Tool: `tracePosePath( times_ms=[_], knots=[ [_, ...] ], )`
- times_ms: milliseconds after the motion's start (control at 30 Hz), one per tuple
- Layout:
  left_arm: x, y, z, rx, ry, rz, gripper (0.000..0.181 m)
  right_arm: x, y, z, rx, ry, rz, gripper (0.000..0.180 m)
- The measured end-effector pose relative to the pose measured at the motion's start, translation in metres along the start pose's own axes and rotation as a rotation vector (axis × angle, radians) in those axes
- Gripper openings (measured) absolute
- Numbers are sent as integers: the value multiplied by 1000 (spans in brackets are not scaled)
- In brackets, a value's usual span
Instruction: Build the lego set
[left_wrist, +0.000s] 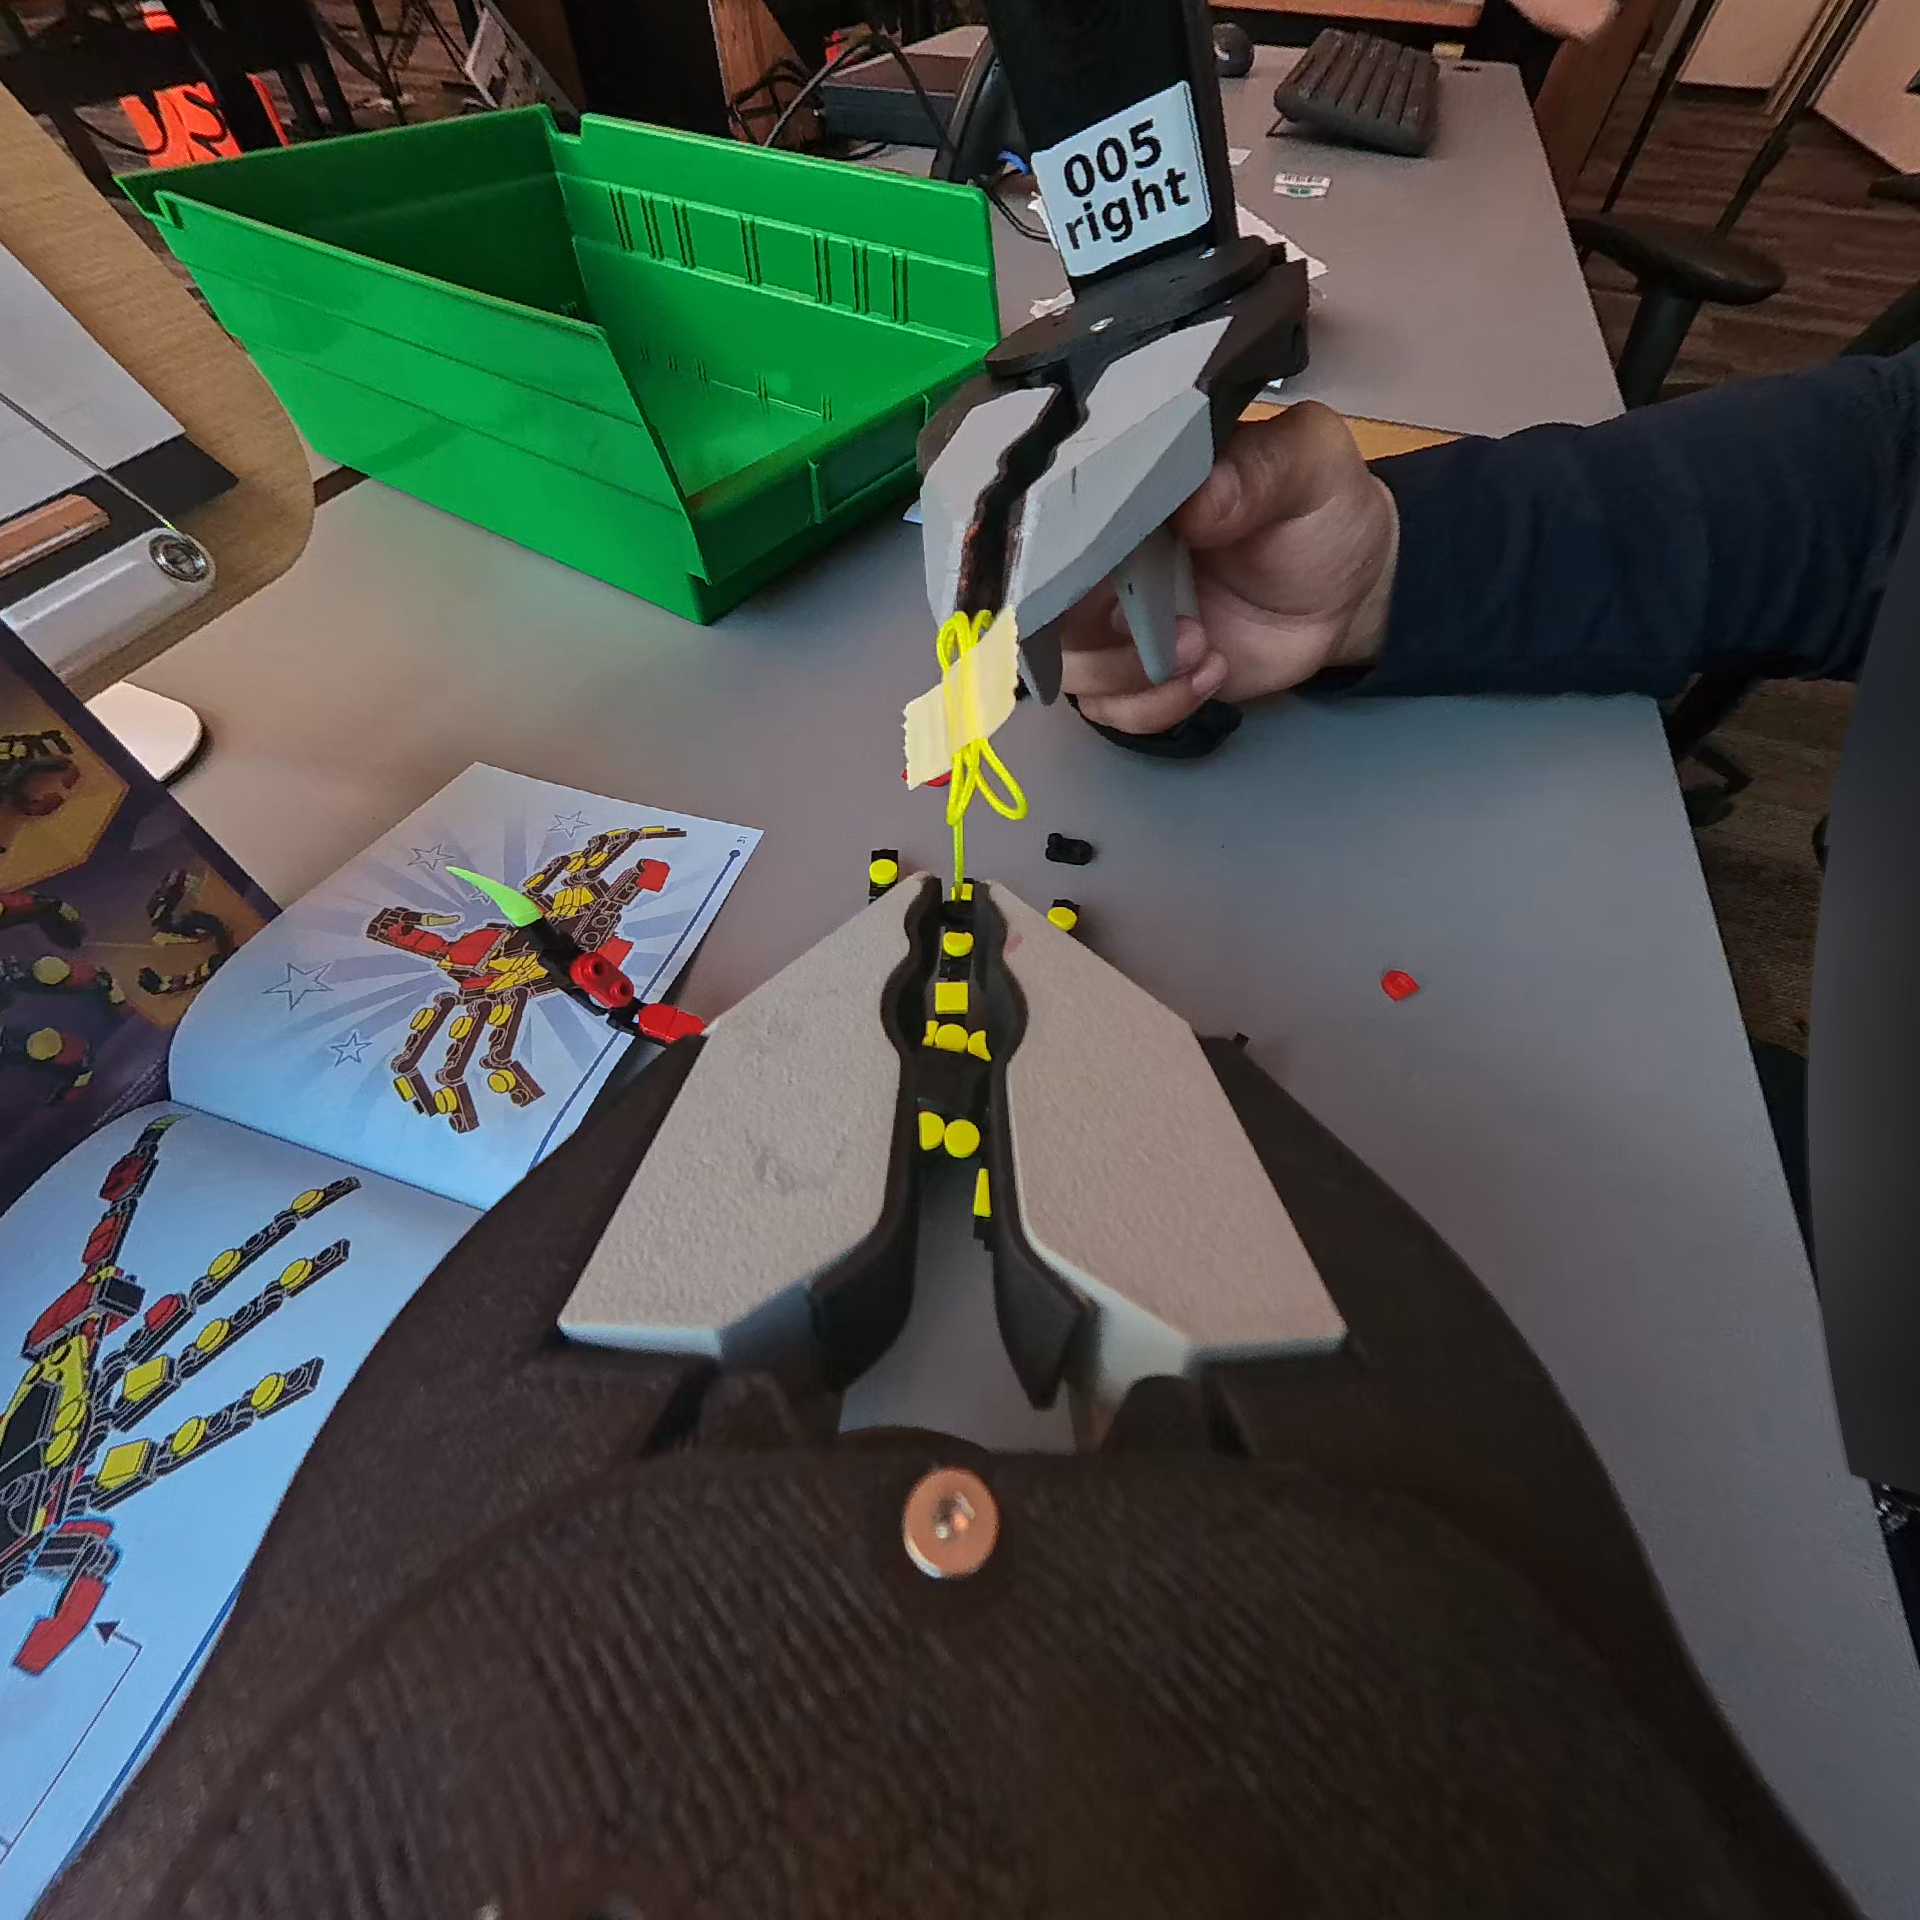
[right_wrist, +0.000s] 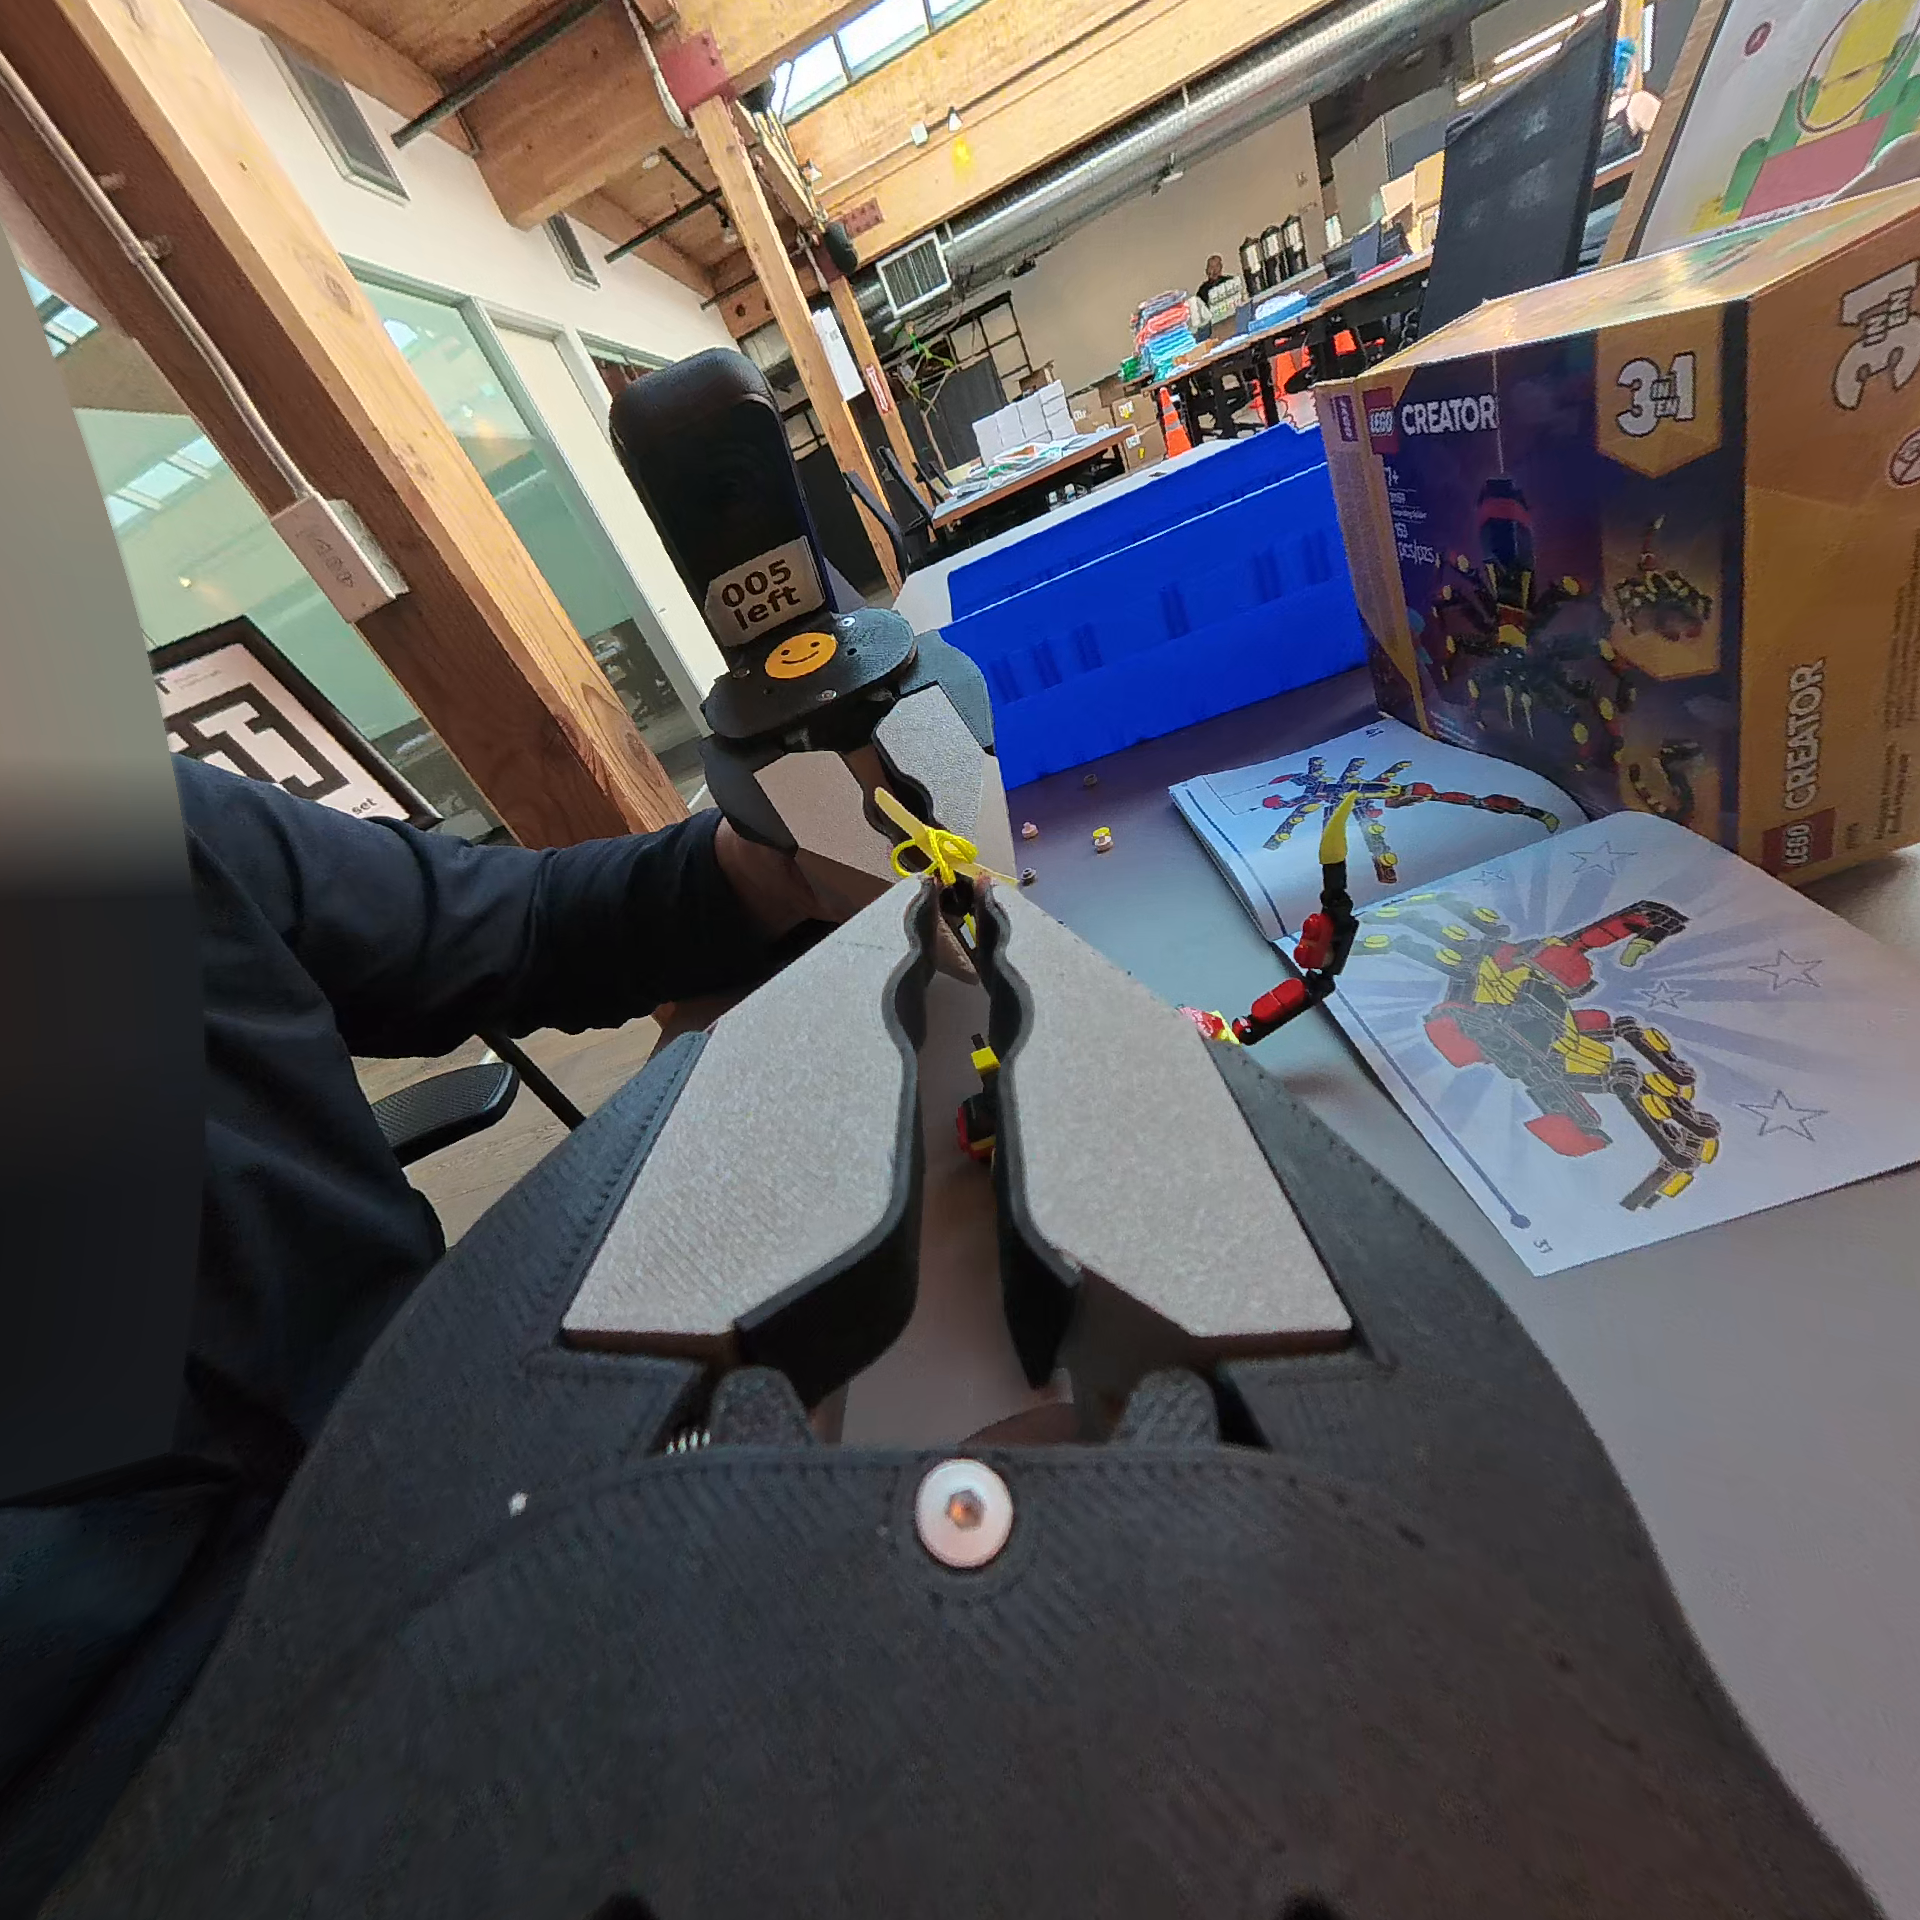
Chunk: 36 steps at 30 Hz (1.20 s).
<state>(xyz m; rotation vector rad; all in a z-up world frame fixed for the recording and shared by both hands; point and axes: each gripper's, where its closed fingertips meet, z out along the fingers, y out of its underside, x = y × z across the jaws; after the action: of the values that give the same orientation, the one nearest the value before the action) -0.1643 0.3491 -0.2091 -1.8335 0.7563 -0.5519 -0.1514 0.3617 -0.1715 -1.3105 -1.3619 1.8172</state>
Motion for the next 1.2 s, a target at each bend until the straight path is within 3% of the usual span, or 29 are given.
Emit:
tracePosePath(
  times_ms=[167,267,467,567,867,1067,1200],
  knots=[
    [-2,2,1,-6,-6,-9,3,0,0,0,-1,3,-4,2],
    [-2,1,1,1,-4,-24,15,1,0,-1,-2,8,-7,2],
    [-5,-2,0,17,-22,-26,20,-1,11,5,-72,25,-55,2],
    [-4,-4,-2,37,-20,-5,0,-2,19,9,-122,31,-85,3],
    [-8,9,1,-45,-25,-19,0,8,22,5,-162,89,-124,8],
    [-23,16,-3,-62,-42,-153,0,17,31,0,-291,231,-341,23],
    [-33,11,-9,-18,-69,-200,0,2,42,5,-366,226,-518,17]
  ],
)
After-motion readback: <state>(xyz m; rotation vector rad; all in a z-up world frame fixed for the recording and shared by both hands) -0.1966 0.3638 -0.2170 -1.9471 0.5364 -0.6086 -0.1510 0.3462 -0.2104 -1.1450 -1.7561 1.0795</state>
